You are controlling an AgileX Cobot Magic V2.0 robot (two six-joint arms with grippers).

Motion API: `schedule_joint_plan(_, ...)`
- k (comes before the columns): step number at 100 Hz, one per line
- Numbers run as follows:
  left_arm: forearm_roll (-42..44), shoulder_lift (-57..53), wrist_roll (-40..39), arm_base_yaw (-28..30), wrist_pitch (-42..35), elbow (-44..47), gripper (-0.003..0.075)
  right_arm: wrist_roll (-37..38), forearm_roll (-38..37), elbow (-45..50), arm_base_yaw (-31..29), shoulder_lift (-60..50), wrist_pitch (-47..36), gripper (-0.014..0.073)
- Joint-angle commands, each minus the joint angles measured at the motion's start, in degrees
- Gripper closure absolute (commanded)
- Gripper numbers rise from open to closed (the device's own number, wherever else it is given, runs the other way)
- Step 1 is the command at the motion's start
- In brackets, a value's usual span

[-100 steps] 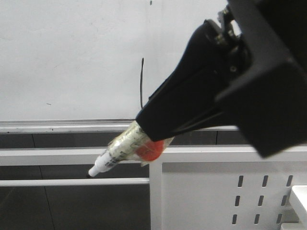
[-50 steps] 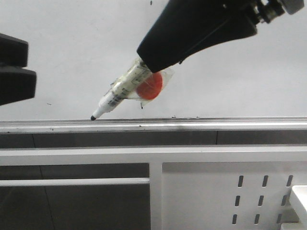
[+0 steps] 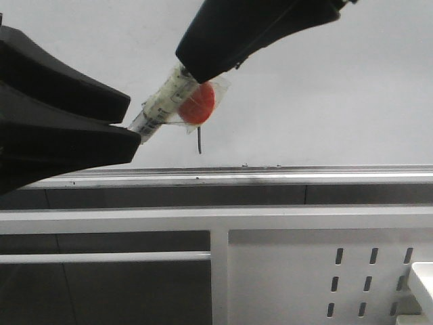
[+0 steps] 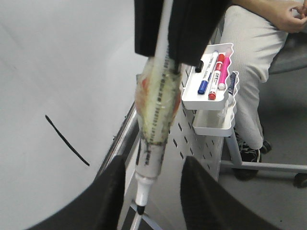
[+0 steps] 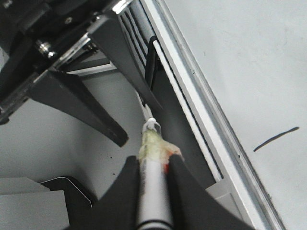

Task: Write number 1 on whiteboard

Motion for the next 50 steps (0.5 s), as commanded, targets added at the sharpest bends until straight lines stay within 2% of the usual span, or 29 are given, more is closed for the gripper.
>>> schedule_joint_plan(1,-2.3,0.1,-0.8,-0.6,-4.2,-2.2,0.0459,0.0,0.7,-2.2,-0.1,-1.1,-1.9,0.0663)
schedule_joint_plan(50,-4.2,2.2,-0.6,-0.6,-4.7,-2.3,0.0460,0.0,1.5,-2.2,0.1,-1.1,-1.5,0.0663)
